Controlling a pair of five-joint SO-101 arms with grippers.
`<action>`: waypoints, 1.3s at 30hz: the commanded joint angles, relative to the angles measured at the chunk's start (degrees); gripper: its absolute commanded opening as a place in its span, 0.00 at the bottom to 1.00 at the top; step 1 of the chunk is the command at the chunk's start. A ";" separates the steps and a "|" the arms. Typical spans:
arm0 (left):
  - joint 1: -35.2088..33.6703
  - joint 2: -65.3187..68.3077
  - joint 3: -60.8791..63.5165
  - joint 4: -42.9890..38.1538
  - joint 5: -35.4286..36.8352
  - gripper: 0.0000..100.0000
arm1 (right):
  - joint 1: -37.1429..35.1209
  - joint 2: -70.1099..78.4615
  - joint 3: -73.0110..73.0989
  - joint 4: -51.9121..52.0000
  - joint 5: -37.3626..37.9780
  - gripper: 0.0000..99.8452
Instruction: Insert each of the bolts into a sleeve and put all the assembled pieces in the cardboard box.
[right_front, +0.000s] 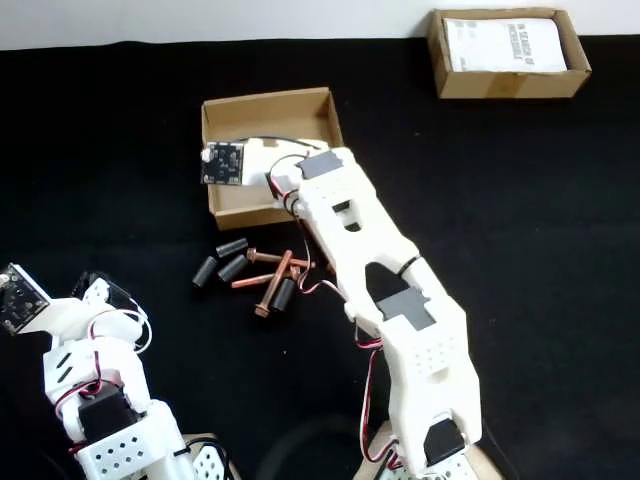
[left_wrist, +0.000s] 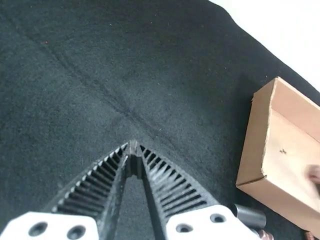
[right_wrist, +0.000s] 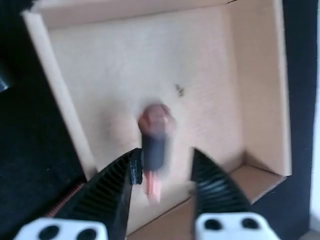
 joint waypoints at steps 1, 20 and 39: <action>-0.13 -0.48 0.84 -1.14 0.00 0.01 | -0.66 -2.15 -5.05 3.74 0.44 0.16; -0.13 -0.22 0.84 -1.14 -0.09 0.01 | -5.58 -22.02 -9.45 48.66 -60.92 0.09; -0.57 -0.13 0.84 -0.88 -0.18 0.01 | -14.02 -22.11 20.70 36.26 -90.29 0.09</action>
